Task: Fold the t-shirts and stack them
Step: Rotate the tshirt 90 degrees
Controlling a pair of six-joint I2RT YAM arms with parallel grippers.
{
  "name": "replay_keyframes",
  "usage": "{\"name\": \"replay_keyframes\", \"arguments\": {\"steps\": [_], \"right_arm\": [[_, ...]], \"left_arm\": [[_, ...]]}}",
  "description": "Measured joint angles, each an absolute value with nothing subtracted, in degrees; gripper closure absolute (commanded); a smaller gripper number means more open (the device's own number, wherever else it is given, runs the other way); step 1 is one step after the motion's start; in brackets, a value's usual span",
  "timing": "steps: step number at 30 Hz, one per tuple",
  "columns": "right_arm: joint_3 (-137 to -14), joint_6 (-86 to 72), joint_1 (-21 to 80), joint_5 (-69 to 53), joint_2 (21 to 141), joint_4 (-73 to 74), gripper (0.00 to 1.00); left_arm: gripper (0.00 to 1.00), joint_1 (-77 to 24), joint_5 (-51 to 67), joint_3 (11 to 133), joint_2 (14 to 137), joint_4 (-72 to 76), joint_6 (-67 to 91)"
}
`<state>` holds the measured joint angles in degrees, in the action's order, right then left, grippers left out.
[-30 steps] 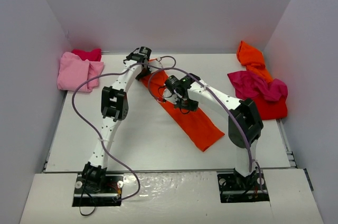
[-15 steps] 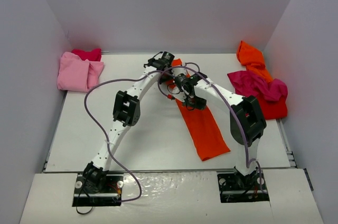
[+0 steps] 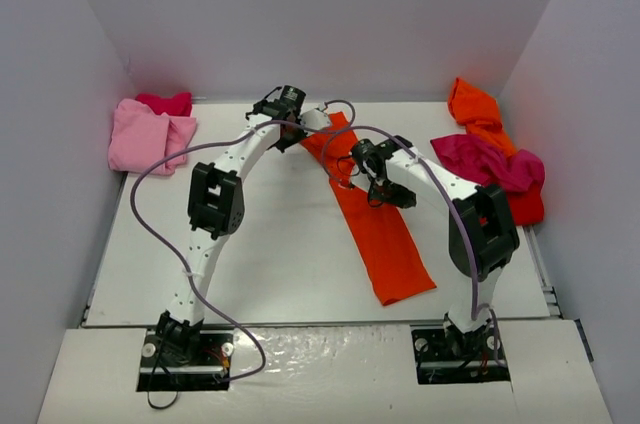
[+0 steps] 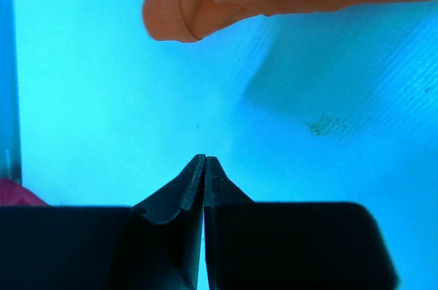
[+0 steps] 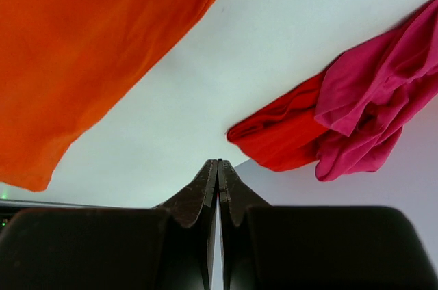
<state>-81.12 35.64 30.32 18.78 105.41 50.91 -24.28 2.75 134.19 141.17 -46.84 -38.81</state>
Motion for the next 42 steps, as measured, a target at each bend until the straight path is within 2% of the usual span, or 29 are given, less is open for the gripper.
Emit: {"name": "replay_keyframes", "arguments": {"steps": [6,13,27,34,38,42], "right_arm": [[-76.38,35.45,29.89,18.48,101.95,52.46,0.98],[-70.41,35.41,28.87,18.19,102.47,53.27,0.97],[-63.45,37.04,27.88,13.26,111.27,52.77,0.96],[-63.93,37.94,27.43,10.28,112.65,53.06,0.96],[-66.95,37.31,30.12,7.92,115.52,54.37,0.96],[-72.23,36.02,39.83,5.59,119.02,54.04,0.96]], "left_arm": [[1.00,-25.50,3.15,140.71,140.83,-48.95,-38.18],[1.00,-27.34,3.28,140.90,141.18,-49.78,-36.76],[1.00,-27.38,2.70,139.96,142.45,-51.18,-35.62],[1.00,-27.38,2.65,140.18,143.20,-52.48,-34.52],[1.00,-27.38,2.11,143.12,145.81,-54.22,-34.33],[1.00,-27.32,1.60,142.02,146.46,-55.25,-34.28]]}}
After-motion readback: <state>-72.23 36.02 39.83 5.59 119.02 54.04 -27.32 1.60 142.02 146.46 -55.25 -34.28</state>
